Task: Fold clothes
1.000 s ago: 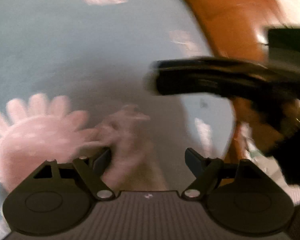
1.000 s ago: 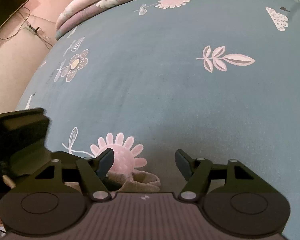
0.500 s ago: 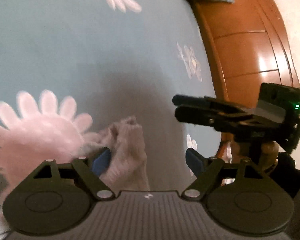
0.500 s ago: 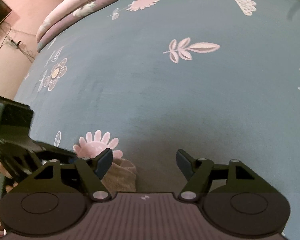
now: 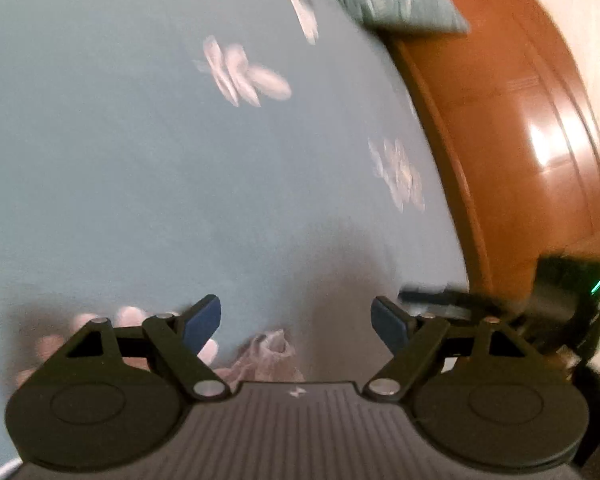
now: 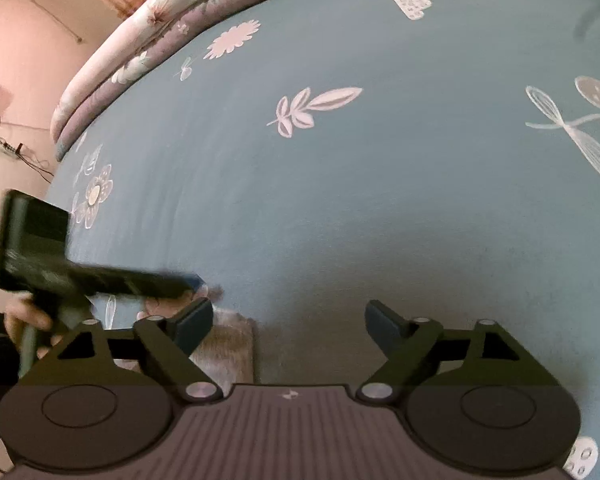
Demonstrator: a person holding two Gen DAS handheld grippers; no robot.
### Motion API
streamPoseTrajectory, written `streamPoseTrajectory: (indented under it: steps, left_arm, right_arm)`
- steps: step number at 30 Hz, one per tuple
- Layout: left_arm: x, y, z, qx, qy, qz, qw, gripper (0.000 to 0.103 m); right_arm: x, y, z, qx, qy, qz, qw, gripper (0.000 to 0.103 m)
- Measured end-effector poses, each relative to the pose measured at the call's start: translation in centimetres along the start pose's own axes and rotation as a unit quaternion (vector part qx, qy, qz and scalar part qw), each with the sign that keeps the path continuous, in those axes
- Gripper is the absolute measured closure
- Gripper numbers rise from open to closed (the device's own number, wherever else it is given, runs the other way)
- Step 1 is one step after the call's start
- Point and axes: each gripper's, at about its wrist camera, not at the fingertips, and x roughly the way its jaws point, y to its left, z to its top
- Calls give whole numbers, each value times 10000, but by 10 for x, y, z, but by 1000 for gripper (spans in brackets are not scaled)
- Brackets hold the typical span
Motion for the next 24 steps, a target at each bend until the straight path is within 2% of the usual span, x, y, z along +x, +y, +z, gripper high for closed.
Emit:
streamPoseTrajectory:
  steps: [2, 4, 5, 6, 8, 10, 13, 15, 16, 17, 18, 20, 22, 24]
  left_arm:
    - [-23, -4, -4, -6, -188, -23, 9998, 21]
    - [-18, -18, -17, 310, 36, -268, 9992, 20]
    - [-12, -22, -25, 447, 214, -314, 9983, 19]
    - [-6, -25, -34, 584, 392, -361, 9969, 19]
    - [6, -32, -50, 840, 731, -411, 9929, 19]
    - [8, -32, -66, 852, 836, 69, 9928, 19]
    - [3, -14, -73, 508, 646, 510, 9953, 20]
    - [-8, -2, -77, 261, 427, 460, 9977, 20]
    - [-8, 2, -76, 237, 352, 535, 9977, 20]
    - [-11, 4, -75, 239, 270, 711, 9968, 20]
    - [-15, 6, -74, 224, 238, 822, 9961, 20]
    - [-28, 5, -71, 225, 102, 793, 9965, 20]
    - [-35, -2, -76, 365, -24, 787, 9962, 20]
    - [-30, -18, -83, 632, -66, 720, 9954, 19]
  right_arm:
    - [2, 2, -5, -37, 30, 88, 9999, 14]
    - [8, 6, -7, -90, 42, 241, 9997, 15]
    - [12, 7, -8, -61, 61, 446, 9990, 21]
    - [17, 7, -7, -16, 95, 688, 9976, 29]
    - [31, 8, -7, 50, 262, 1098, 9936, 69]
    - [47, 15, -7, -70, 466, 1347, 9898, 84]
    - [76, 27, -9, -417, 692, 1656, 9829, 84]
    - [103, 32, -9, -665, 803, 1558, 9823, 84]
    - [116, 33, -9, -825, 844, 1370, 9835, 94]
    - [127, 30, -7, -842, 839, 1390, 9831, 101]
    - [131, 26, -2, -706, 780, 1486, 9833, 101]
    - [122, 21, 8, -511, 527, 1394, 9875, 83]
    - [104, 19, 17, -505, 232, 1173, 9915, 79]
    - [83, 13, 21, -372, 92, 1163, 9925, 78]
